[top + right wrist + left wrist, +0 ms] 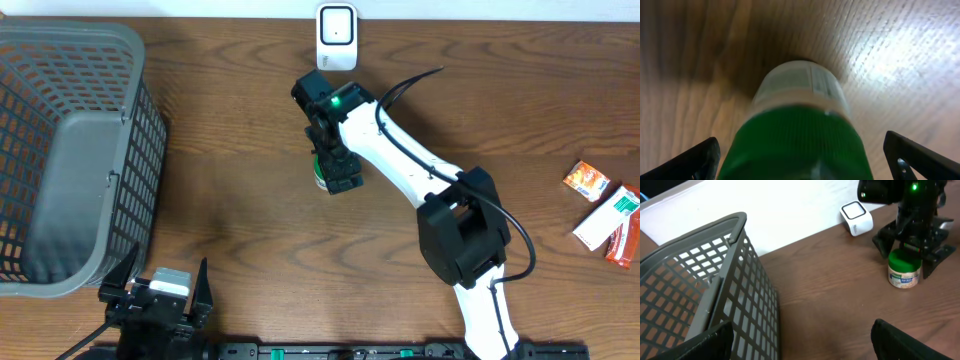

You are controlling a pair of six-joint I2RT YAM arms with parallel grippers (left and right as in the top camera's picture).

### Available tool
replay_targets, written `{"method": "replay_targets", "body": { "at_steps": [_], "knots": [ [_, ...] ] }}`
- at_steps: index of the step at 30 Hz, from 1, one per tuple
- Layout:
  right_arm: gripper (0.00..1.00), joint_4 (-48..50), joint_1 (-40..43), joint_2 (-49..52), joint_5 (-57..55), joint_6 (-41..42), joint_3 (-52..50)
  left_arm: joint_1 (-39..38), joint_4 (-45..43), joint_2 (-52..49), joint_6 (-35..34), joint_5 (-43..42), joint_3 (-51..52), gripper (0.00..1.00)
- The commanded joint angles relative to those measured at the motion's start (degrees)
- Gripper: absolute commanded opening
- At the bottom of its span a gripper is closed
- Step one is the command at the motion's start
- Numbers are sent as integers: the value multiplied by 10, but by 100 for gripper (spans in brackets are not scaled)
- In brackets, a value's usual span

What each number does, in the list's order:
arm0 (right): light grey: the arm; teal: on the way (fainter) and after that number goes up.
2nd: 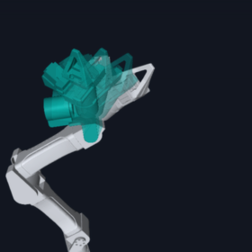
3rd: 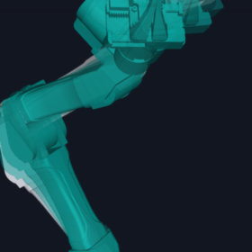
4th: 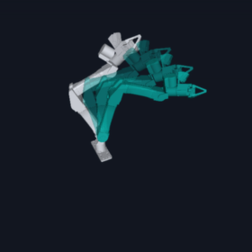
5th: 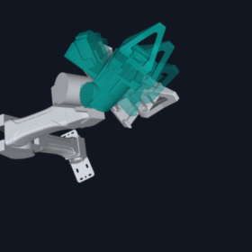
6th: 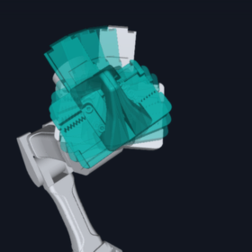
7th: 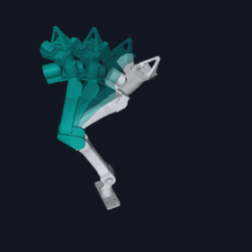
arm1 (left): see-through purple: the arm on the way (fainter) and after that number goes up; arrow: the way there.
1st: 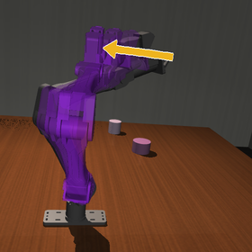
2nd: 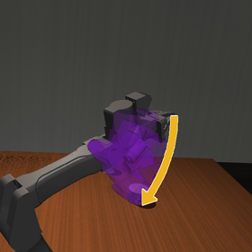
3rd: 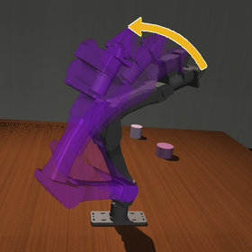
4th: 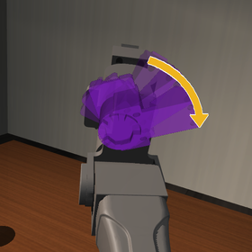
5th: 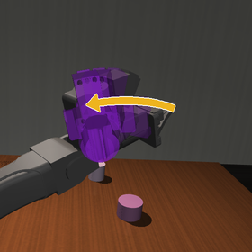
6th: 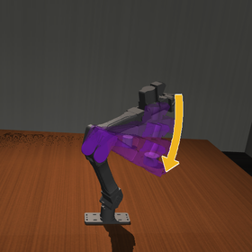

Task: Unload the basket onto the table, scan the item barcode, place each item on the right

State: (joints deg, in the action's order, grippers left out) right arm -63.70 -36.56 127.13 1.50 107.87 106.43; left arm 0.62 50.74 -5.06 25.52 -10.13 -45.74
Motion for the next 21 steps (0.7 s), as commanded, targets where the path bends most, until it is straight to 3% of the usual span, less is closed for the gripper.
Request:
{"method": "replay_targets", "body": {
  "at_steps": [1,4,7,12,17,21],
  "knots": [
    [97,24,-6,5,-12,18,-37,-1,-2,3,-3,3,-2,87],
    [81,35,-8,5,-12,16,-52,-1,-2,3,-3,3,-2,87],
    [74,38,-7,5,-16,-6,-53,-1,-2,3,-3,3,-2,87],
    [54,66,-6,5,3,-124,-53,-1,-2,3,-3,3,-2,87],
    [51,73,-3,4,20,-298,-52,-1,-2,3,-3,3,-2,87],
    [50,73,6,0,66,-486,-52,-1,-2,3,-3,3,-2,87]
  ]
}}
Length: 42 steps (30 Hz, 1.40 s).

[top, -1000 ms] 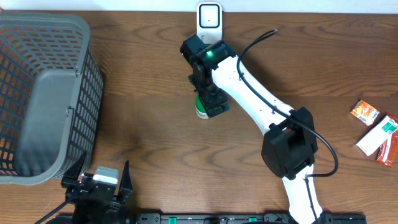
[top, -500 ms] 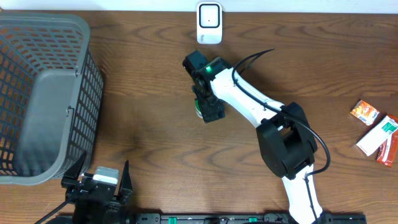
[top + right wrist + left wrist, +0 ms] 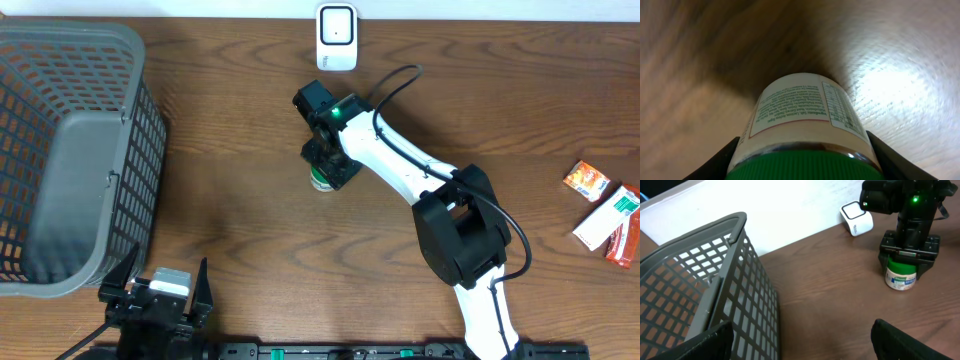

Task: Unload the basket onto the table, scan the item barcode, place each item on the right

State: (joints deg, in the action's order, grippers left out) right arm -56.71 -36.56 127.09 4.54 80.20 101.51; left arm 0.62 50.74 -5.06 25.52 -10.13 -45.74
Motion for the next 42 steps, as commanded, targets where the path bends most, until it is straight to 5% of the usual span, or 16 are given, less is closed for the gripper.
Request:
{"method": "replay_targets", "body": {
  "at_steps": [1,9,16,42],
  "knots": [
    [51,1,9,-1,49,-256,-2,-1,-2,3,-3,3,-2,87],
    [53,-120,57,-16,70,-605,51,-1,-2,3,-3,3,-2,87],
    [63,-226,74,-41,-39,-763,127,-1,-2,3,-3,3,-2,87],
    [68,-117,-7,-49,-66,-860,57,-1,7,3,-3,3,-2,87]
  ]
}}
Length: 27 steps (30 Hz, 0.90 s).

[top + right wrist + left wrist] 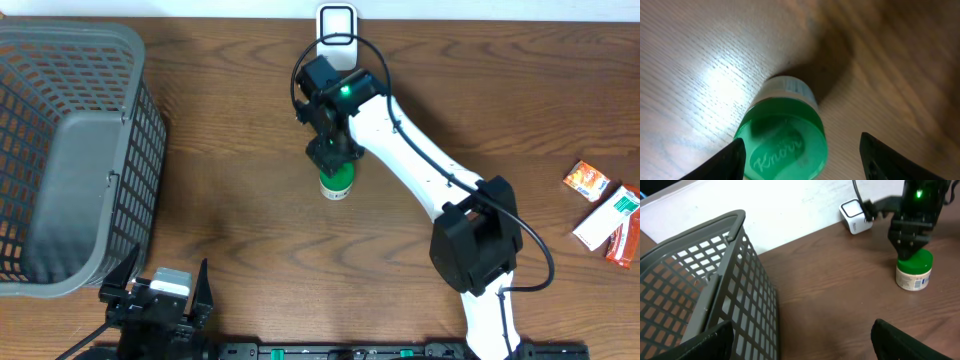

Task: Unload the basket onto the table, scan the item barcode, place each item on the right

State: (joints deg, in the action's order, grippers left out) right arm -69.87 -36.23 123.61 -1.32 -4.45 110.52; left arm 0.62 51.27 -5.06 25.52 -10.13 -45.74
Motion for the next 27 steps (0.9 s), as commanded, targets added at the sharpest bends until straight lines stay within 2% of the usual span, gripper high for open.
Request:
{"method": "replay_targets", "body": {
  "at_steps": [1,2,6,9,12,19,22,27],
  "knots": [
    [70,23,-10,-14,-7,-8,-41,-1,2,3,-3,3,-2,87],
    [74,26,-10,-14,-8,1,-42,-1,2,3,-3,3,-2,87],
    [99,32,-10,-16,-8,53,-30,-1,2,3,-3,3,-2,87],
    [99,9,-9,-17,-18,148,4,-1,2,3,-3,3,-2,87],
    [99,-42,-6,-17,-3,294,37,-1,2,3,-3,3,-2,87],
    [99,-77,-2,-16,61,477,43,-1,1,3,-3,3,-2,87],
    [99,-64,-3,-12,59,522,33,-1,1,3,-3,3,-2,87],
    [99,-50,-1,14,50,542,28,-1,2,3,-3,3,-2,87]
  ]
}}
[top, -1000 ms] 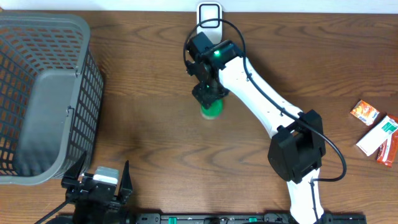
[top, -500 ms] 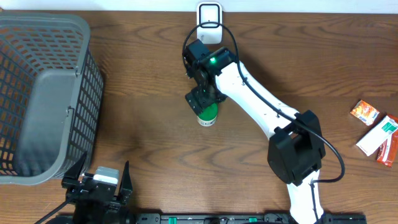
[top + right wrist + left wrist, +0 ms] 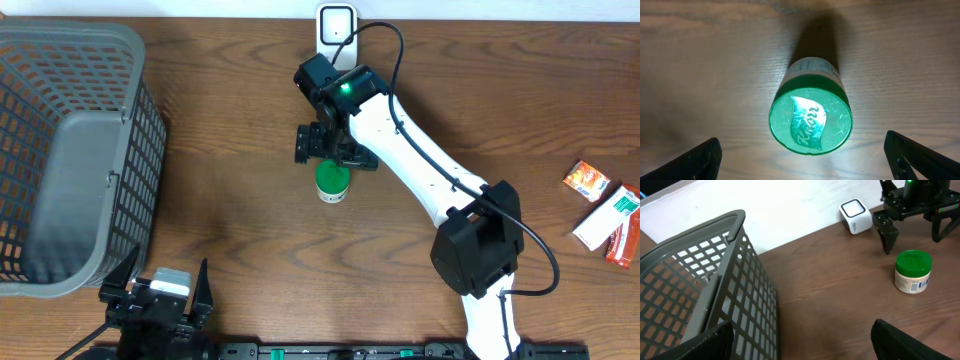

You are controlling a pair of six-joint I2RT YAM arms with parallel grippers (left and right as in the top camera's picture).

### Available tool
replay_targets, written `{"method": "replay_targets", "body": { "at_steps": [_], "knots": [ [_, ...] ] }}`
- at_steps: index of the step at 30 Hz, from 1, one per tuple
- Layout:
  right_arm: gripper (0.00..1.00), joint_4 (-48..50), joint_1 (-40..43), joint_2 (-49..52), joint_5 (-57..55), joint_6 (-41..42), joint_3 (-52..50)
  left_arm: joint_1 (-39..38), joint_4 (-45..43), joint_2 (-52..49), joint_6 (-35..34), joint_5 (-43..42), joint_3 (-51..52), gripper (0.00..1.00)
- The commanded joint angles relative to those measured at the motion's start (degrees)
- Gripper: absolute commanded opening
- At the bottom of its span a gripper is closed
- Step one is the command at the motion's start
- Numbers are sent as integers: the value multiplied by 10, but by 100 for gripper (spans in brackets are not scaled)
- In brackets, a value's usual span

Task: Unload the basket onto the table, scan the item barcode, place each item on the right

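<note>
A small jar with a green lid (image 3: pixel 332 180) stands upright on the wooden table, also in the left wrist view (image 3: pixel 913 271). My right gripper (image 3: pixel 335 150) hovers just above it, open wide, touching nothing. The lid (image 3: pixel 811 117) lies straight below it, midway between the spread fingers of the right gripper (image 3: pixel 805 157). A white barcode scanner (image 3: pixel 337 24) stands at the table's far edge behind the jar (image 3: pixel 856 217). My left gripper (image 3: pixel 163 275) rests open at the near left, holding nothing (image 3: pixel 802 340).
A large grey mesh basket (image 3: pixel 70 140) fills the left side, close beside the left gripper (image 3: pixel 700 285). Snack packets lie at the far right: an orange one (image 3: pixel 585 180) and a white-and-red one (image 3: pixel 612 222).
My right gripper's fingers stand much wider apart than before, and the wrist has turned above the jar. The jar stands nearly where it was. The left arm has not moved.
My right gripper was open around the upright jar. Then its fingers were shut against the jar's sides. Later the jar stood a little further right with the gripper above its lid, fingers apart. Now the gripper hangs wide open over it.
</note>
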State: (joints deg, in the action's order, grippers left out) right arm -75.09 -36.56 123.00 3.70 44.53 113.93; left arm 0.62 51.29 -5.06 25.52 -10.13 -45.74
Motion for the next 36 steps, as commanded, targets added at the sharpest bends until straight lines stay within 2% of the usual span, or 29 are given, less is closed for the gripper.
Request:
{"method": "replay_targets", "body": {
  "at_steps": [1,14,24,28,30,32,36],
  "knots": [
    [99,4,2,29,0,51,-6,-1,1,3,-3,3,-2,87],
    [98,9,2,121,15,41,-6,-1,3,3,-3,3,-2,87],
    [78,19,-6,121,11,47,-8,-1,3,3,-3,3,-2,87],
    [78,23,-8,121,9,48,-9,-1,3,3,-3,3,-2,87],
    [86,25,-8,121,9,47,-9,-1,3,3,-3,3,-2,87],
    [89,28,-8,121,9,48,-10,-1,3,3,-3,3,-2,87],
    [83,42,-9,121,9,69,-24,-1,4,3,-3,3,-2,87]
  ]
}}
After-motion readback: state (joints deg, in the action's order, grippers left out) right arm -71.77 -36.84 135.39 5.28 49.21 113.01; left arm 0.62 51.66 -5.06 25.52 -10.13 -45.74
